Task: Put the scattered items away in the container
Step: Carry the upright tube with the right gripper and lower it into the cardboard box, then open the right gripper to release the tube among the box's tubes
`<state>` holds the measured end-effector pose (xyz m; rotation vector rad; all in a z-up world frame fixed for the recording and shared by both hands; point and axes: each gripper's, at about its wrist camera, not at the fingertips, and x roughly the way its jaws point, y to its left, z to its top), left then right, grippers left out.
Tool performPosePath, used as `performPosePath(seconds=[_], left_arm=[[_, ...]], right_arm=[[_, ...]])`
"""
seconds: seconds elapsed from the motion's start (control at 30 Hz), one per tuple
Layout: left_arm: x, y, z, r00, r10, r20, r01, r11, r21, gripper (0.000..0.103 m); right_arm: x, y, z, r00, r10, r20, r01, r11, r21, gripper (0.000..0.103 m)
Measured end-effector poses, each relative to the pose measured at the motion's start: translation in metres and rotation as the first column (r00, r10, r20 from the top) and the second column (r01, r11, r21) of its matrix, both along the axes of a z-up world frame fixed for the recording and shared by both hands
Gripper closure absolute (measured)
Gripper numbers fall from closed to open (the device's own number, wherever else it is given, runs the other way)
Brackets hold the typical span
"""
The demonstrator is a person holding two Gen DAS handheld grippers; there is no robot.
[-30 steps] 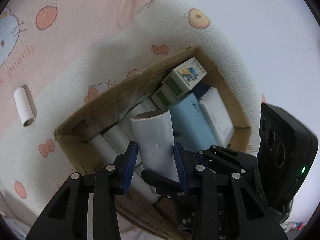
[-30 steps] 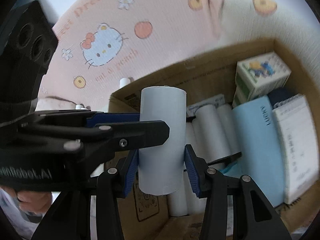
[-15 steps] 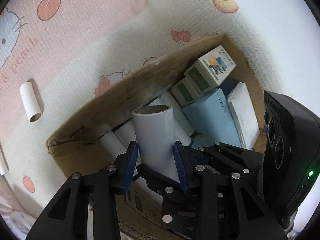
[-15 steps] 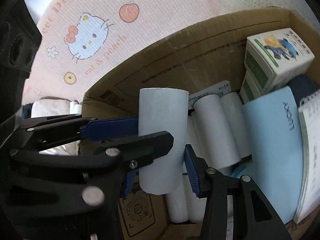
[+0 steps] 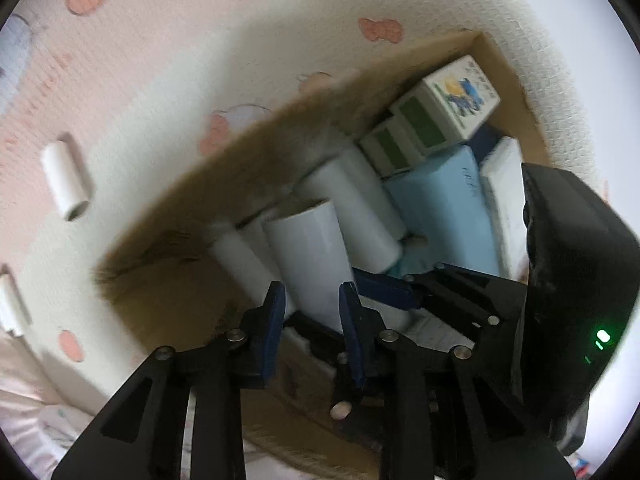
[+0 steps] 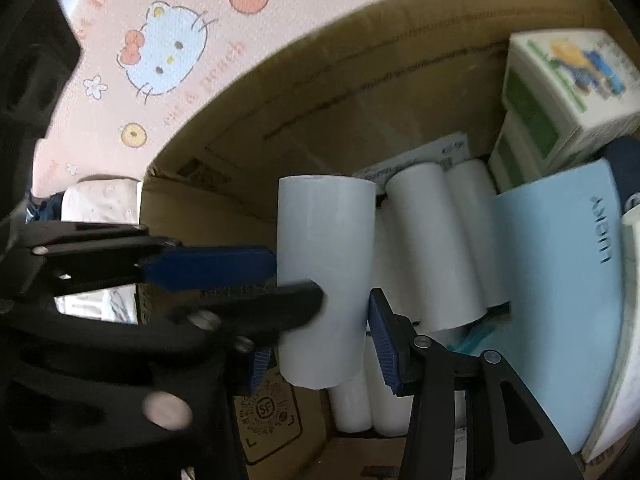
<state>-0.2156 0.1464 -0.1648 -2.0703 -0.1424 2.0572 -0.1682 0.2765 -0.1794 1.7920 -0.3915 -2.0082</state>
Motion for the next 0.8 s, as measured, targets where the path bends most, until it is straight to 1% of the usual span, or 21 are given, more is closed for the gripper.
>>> performPosePath(seconds=[0.03, 0.1, 0.2, 0.3, 0.43, 0.6, 0.7, 0.8], left_arm=[[0.0, -0.004, 0.003, 1.0, 0.0, -0.018, -0.001, 1.0, -0.02, 0.072], [0.0, -0.013, 0.009, 0.999, -0.007, -0.046, 0.006, 0.999, -0.035, 0.073], [0.001, -0.027, 0.014, 0.998, -0.017, -0.067, 0.016, 1.0, -0.012, 0.079], [0.006, -0.037, 0.016, 0.998, -0.004, -0.07, 0.005, 1.0, 0.013, 0.08], [0.01, -0.043, 0.021, 0.998, 0.006, -0.069, -0.002, 0.998, 0.063, 0.081], [0.017, -0.052, 0.025, 0.996, 0.002, -0.094, 0.003, 0.999, 0.053, 0.081], [0.022, -0.059, 0.022, 0.997, 0.008, -0.079, -0.003, 0.998, 0.064, 0.081], [0.027, -0.064, 0.025, 0.995, 0.002, -0.1, 0.005, 0.998, 0.069, 0.082]], right_arm=[[0.0, 0.0, -0.002, 1.0, -0.006, 0.006, 0.006, 1.0, 0.001, 0.06], [-0.001, -0.001, -0.007, 1.0, -0.002, 0.019, 0.002, 1.0, 0.0, 0.06], [-0.004, -0.008, -0.013, 0.999, 0.014, 0.045, -0.014, 1.0, -0.003, 0.061], [-0.007, -0.018, -0.011, 0.999, 0.048, 0.013, -0.048, 0.998, 0.051, 0.061], [-0.012, -0.024, -0.006, 0.999, 0.049, -0.019, -0.047, 0.995, 0.086, 0.061], [-0.006, -0.029, -0.006, 0.997, 0.074, -0.036, -0.068, 0.989, 0.132, 0.061], [-0.002, -0.03, -0.012, 0.997, 0.079, -0.005, -0.078, 0.985, 0.155, 0.061], [0.002, -0.028, -0.023, 0.997, 0.067, 0.045, -0.075, 0.976, 0.203, 0.061]])
